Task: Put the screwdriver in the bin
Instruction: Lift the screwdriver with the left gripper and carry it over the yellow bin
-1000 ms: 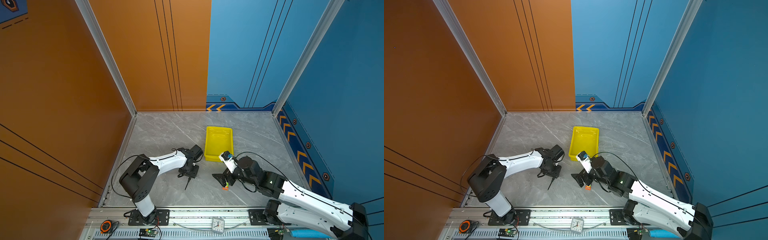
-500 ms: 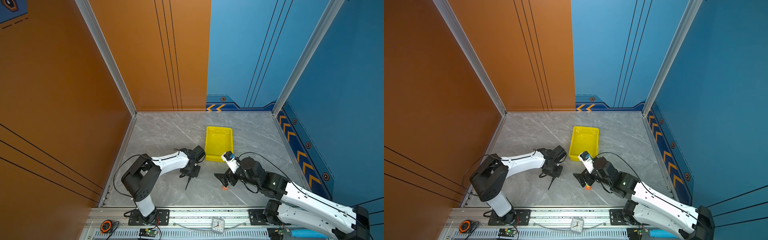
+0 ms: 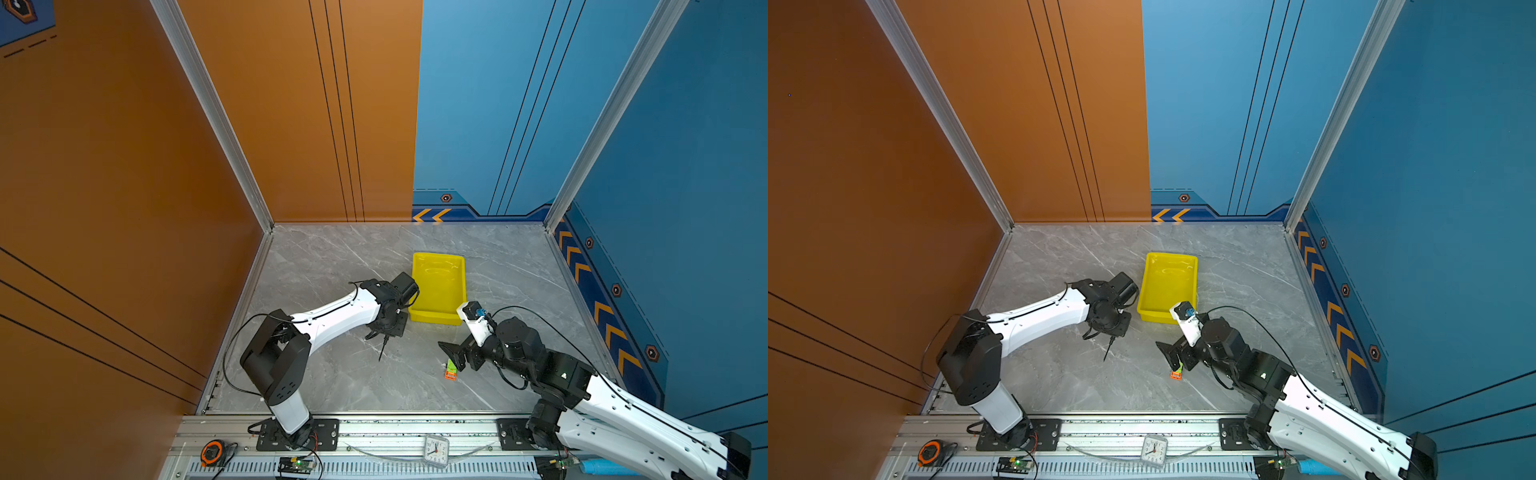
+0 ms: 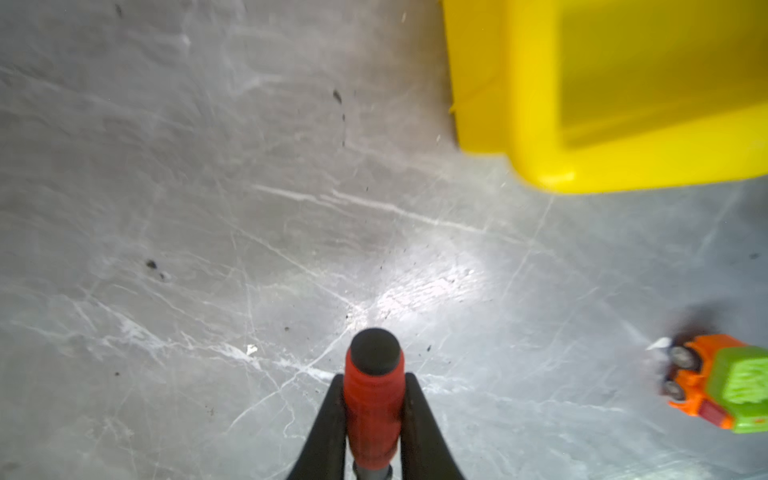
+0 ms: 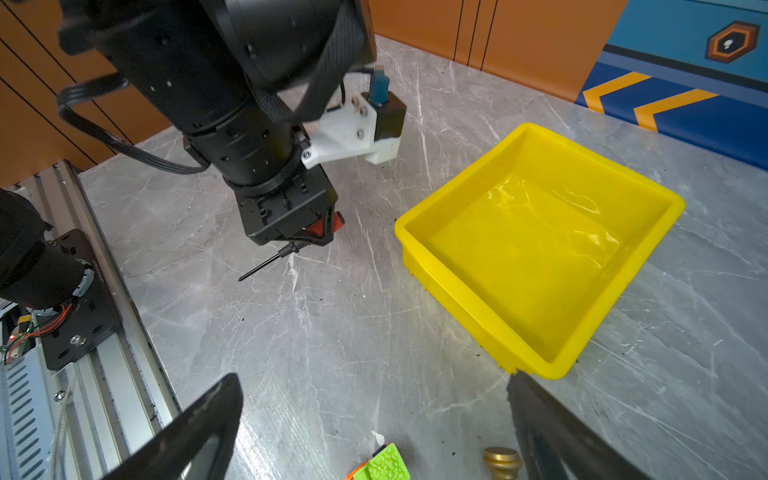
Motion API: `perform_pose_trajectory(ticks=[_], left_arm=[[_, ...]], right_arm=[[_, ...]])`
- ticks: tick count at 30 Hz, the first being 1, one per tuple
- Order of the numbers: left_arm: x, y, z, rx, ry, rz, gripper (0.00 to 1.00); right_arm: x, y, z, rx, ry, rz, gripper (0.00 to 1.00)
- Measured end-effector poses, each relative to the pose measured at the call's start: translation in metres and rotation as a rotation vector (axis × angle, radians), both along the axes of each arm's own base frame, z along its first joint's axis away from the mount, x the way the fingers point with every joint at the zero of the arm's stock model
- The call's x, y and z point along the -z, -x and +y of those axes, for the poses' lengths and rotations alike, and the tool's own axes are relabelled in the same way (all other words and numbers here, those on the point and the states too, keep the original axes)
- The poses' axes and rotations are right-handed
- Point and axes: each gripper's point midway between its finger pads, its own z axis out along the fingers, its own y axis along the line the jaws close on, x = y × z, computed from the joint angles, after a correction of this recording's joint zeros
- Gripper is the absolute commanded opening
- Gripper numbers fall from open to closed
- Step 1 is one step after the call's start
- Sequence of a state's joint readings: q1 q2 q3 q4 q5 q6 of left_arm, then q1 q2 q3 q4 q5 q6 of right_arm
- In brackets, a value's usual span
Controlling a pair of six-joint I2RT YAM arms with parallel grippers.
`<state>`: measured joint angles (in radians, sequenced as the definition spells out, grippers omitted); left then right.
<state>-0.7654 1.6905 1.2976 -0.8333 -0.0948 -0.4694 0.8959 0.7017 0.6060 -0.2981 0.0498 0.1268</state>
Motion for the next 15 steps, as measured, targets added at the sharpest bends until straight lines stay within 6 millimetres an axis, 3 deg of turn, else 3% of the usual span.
perform_pose_trajectory(ticks=[5, 8, 10, 15], left_arm=[[-0.062, -0.039, -0.024, -0.033, 0.106, -0.121, 0.0], [-0.085, -0.069, -0.044, -0.056, 0.162, -0.17, 0.0], [-0.088, -0.087, -0.06, -0.061, 0.185, -0.179, 0.0], [-0.07, -0.128, -0.102, -0.05, 0.224, -0.164, 0.0]], right_arm=[[-0.009, -0.007, -0.012, 0.051, -0.021, -0.027, 1.0], [-0.01, -0.013, -0.019, 0.087, -0.023, -0.034, 1.0], [-0.01, -0.017, -0.023, 0.109, -0.022, -0.034, 1.0], [-0.005, -0.028, -0.035, 0.17, -0.009, -0.012, 1.0]])
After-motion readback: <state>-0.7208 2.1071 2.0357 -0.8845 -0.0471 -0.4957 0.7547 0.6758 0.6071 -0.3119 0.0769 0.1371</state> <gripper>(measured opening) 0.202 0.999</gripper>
